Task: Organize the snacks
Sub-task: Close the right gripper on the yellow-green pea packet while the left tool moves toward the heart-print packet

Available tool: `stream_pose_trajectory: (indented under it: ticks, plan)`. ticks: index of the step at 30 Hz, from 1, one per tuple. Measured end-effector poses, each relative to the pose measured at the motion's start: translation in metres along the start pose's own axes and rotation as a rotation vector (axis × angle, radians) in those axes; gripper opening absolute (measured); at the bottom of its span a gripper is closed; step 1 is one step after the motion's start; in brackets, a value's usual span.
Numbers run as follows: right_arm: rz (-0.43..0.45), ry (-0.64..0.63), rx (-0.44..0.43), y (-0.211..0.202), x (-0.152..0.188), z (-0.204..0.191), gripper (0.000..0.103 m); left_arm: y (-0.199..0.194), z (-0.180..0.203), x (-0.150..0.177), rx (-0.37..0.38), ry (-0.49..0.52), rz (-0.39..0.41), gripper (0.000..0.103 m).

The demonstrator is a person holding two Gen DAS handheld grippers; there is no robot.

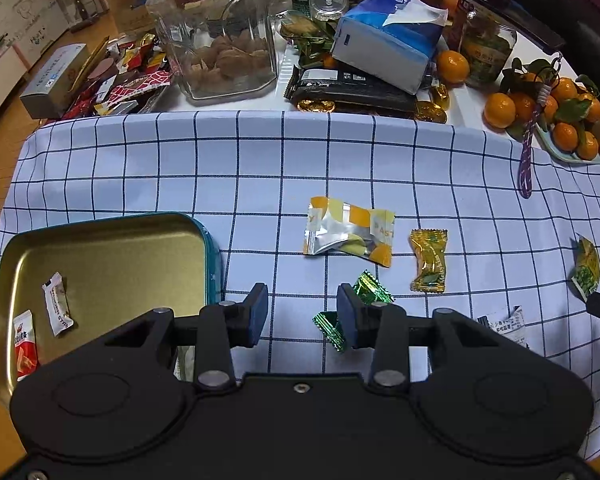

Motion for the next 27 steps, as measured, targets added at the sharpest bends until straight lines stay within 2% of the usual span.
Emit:
stream_pose_trajectory:
  ticks: [6,10,20,27]
  plan:
    - [-0.012,0.212,-0.024,0.006,-0.012,0.027,0.059,0.004,0.014,0.001,0.024,0.058,-0.007,0.048]
    - [0.017,0.273,-0.011,0.009,-0.021,0.034,0.059,0.008,0.017,0.002,0.038,0.063,-0.027,0.048]
    - [0.037,0.265,-0.016,0.027,-0.034,0.029,0.06,0.013,0.006,-0.006,0.059,0.029,-0.043,0.048]
    - [0.018,0.224,0.033,0.041,-0.034,0.024,0.058,0.02,-0.004,-0.007,0.08,-0.027,-0.087,0.048]
Point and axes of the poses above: each gripper's, at about its wrist camera, not at the fingertips, and y roughly the way its jaws point, z to its right, x to its underside, the point moved 8 cm from there along y, roughly the way its jaws point, and after that the axes turned 7 degrees about -x, right-handed, at the moved point
